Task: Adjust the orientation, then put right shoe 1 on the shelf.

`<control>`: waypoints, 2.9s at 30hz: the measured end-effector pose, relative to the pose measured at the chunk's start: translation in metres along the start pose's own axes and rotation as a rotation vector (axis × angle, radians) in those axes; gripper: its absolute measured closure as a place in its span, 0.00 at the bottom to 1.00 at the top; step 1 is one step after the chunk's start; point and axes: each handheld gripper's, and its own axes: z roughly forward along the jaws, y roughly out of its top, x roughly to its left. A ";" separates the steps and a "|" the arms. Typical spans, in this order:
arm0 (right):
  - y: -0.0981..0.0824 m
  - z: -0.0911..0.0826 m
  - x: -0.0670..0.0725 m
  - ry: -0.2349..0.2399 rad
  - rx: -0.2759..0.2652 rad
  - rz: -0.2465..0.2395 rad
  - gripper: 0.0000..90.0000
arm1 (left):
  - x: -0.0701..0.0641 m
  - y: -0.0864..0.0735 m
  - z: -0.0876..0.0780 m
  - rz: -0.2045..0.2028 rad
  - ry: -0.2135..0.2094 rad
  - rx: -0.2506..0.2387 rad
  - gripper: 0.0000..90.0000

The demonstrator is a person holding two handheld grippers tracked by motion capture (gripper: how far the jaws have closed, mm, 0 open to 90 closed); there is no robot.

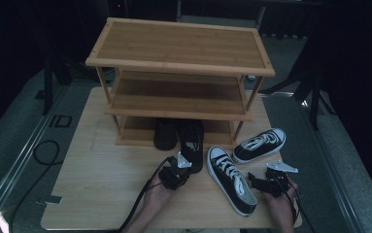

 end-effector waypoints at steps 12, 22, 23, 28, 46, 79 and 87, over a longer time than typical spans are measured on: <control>0.000 0.000 0.000 0.000 -0.001 0.000 0.18 | 0.007 0.011 0.003 0.012 0.012 -0.013 1.00; 0.000 0.000 0.000 0.000 0.000 0.000 0.18 | 0.014 0.011 -0.001 -0.022 0.036 -0.047 1.00; 0.000 0.000 0.000 0.000 0.000 0.000 0.18 | 0.017 0.011 -0.003 -0.029 0.032 -0.053 1.00; 0.000 0.000 0.000 0.000 -0.001 0.000 0.18 | 0.018 0.015 -0.001 -0.021 0.042 -0.055 1.00; 0.000 0.000 0.000 0.001 -0.001 0.001 0.18 | -0.002 0.036 0.021 0.012 0.030 -0.055 1.00; 0.000 0.000 0.000 0.002 -0.002 -0.002 0.18 | -0.009 0.032 0.046 0.132 0.117 0.017 1.00; 0.000 0.000 0.000 0.003 -0.001 -0.002 0.18 | 0.003 0.024 0.043 0.109 0.164 0.050 1.00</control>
